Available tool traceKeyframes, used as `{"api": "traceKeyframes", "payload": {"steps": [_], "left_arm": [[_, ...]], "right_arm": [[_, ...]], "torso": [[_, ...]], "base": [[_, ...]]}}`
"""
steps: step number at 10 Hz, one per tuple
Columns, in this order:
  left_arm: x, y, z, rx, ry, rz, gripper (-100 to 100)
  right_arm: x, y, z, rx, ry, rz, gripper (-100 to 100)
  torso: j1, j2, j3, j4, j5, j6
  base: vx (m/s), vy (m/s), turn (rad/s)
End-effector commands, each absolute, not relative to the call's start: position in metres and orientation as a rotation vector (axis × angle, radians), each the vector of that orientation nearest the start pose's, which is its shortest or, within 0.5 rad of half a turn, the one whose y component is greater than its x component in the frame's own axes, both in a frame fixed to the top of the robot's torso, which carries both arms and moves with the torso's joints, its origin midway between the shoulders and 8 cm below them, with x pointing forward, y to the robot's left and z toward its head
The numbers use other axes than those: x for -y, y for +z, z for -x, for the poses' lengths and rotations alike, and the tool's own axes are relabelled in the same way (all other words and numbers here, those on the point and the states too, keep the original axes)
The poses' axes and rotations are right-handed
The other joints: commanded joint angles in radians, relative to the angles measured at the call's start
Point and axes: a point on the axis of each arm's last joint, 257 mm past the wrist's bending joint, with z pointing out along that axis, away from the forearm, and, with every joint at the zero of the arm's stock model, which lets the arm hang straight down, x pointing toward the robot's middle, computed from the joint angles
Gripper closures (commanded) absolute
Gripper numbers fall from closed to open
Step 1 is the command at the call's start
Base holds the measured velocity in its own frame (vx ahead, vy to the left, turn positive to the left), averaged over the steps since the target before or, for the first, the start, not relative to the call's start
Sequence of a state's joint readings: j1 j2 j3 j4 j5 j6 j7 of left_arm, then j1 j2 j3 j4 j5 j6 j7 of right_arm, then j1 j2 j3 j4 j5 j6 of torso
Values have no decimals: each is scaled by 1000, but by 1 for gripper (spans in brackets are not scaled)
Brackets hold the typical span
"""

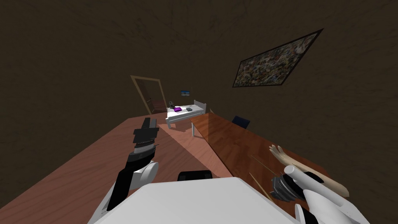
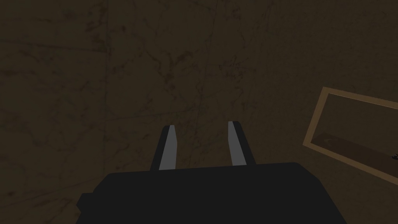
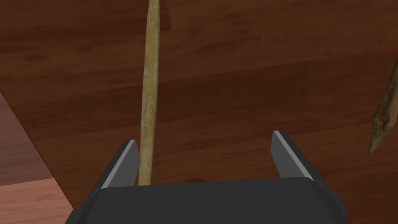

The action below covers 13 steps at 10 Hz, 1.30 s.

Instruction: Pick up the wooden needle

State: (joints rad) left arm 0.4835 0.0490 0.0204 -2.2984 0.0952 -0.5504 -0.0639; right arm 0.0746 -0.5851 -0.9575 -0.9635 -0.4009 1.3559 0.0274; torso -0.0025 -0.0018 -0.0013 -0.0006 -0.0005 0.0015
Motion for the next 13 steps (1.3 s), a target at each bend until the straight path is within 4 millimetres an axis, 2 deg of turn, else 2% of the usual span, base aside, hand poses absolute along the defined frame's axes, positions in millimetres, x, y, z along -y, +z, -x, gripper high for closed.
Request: {"api": "traceKeyframes", "payload": {"steps": [1,5,7,8,9,12,13], "left_arm": [[-288,48,-330,-549,-1308,590,0],[-288,48,-330,-549,-1308,590,0],[-288,48,-330,-549,-1308,590,0],[-288,48,-330,-549,-1308,590,0],[-288,48,-330,-549,-1308,590,0],[-288,48,-330,-549,-1308,590,0],[-288,48,-330,-549,-1308,590,0]], "right_arm": [[628,-465,-102,666,-47,3102,-100],[591,-492,-81,417,-29,3031,-100],[591,-489,-80,425,-29,3034,-100],[591,-490,-80,422,-29,3033,0],[585,-499,-83,429,-30,3033,-100],[575,-513,-86,440,-32,3033,-100],[577,-510,-85,437,-31,3032,-100]], "torso": [[0,0,0,0,0,0],[0,0,0,0,0,0],[0,0,0,0,0,0],[0,0,0,0,0,0],[0,1,0,0,0,0],[-1,1,0,0,0,0],[-1,1,0,0,0,0]], "base": [[15,-9,-51],[19,-17,-54],[11,-10,-9],[0,0,0],[3,-18,-29],[1,-29,-22],[-1,-10,-2]]}}
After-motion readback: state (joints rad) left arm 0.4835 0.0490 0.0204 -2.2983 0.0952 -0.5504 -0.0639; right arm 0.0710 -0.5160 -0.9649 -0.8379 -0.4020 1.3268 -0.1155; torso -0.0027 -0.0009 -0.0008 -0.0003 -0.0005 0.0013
